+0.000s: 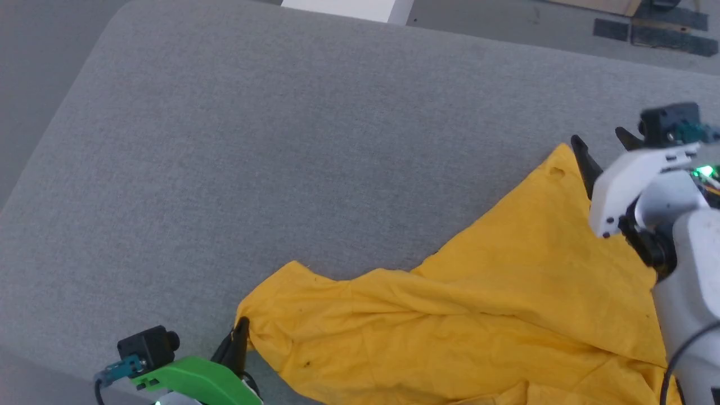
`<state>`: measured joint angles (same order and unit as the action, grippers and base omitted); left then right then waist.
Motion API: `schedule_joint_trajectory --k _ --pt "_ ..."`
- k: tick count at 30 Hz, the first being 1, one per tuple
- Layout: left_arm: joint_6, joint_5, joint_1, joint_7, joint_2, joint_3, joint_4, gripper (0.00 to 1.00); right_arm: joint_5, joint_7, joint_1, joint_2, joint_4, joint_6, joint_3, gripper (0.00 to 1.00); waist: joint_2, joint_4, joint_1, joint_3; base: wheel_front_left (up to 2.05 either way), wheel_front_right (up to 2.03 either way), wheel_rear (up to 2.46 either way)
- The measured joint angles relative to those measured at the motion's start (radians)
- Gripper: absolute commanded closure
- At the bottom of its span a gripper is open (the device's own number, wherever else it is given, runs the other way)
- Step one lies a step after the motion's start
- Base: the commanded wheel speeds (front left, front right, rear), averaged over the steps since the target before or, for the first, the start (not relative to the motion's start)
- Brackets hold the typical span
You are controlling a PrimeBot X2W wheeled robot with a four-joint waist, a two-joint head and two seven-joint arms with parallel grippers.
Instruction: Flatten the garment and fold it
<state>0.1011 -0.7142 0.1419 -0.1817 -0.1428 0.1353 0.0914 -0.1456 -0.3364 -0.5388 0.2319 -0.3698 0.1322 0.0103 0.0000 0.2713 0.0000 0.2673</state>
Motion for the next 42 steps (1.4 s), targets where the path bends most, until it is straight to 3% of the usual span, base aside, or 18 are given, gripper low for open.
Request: schedule_joint_trajectory --k 12,13,14,16,18,21,27,29,35,42 --pt "-0.03 -0.009 -0.04 0.034 0.028 0.038 -0.059 1.0 0.065 -0.433 -0.195 0.027 -0.216 0.0 -0.004 0.01 0.0 0.096 0.0 0.078 0.0 0.0 0.0" --pt "-0.031 -0.009 -0.041 0.034 0.03 0.04 -0.062 1.0 0.072 -0.468 -0.205 0.026 -0.218 0.0 -0.012 0.33 0.0 0.103 0.0 0.082 0.0 0.0 0.0" --pt "-0.031 -0.009 -0.041 0.034 0.032 0.041 -0.065 1.0 0.077 -0.493 -0.211 0.026 -0.217 0.0 -0.019 0.59 0.0 0.108 0.0 0.086 0.0 0.0 0.0" --pt "-0.031 -0.009 -0.041 0.035 0.034 0.041 -0.073 1.0 0.087 -0.53 -0.218 0.021 -0.202 0.0 -0.029 1.0 0.0 0.117 0.0 0.091 0.0 0.0 0.0" --pt "-0.031 -0.011 -0.041 0.043 0.034 0.041 -0.078 1.0 0.094 -0.522 -0.211 0.012 -0.182 0.0 -0.04 1.0 0.0 0.119 0.0001 0.089 0.0 0.0 0.0" --pt "-0.031 -0.012 -0.041 0.043 0.033 0.038 -0.08 1.0 0.095 -0.418 -0.16 -0.004 -0.137 0.0 -0.065 1.0 0.0 0.115 0.0001 0.078 0.0 0.0 0.0" --pt "-0.021 -0.012 -0.027 0.041 0.011 0.021 -0.063 1.0 0.047 -0.136 -0.005 -0.087 -0.008 0.0 -0.165 1.0 0.0 0.083 0.0 0.03 0.0 0.0 0.0" --pt "-0.007 -0.012 -0.003 0.03 -0.008 0.008 -0.039 1.0 0.008 0.003 0.135 -0.131 0.11 0.0 -0.211 1.0 0.0 0.043 0.0 -0.005 0.0 0.0 0.0" --pt "0.007 -0.007 0.019 0.026 -0.028 -0.007 -0.001 1.0 -0.02 0.076 0.381 -0.174 0.275 0.0 -0.27 1.0 0.0 -0.027 0.0 -0.051 0.0 0.0 0.0" --pt "0.016 0.005 0.01 0.08 -0.042 -0.04 0.048 1.0 -0.119 0.09 0.549 -0.181 0.386 0.0 -0.29 1.0 0.0 -0.109 0.0 -0.094 0.0 0.0 0.0"
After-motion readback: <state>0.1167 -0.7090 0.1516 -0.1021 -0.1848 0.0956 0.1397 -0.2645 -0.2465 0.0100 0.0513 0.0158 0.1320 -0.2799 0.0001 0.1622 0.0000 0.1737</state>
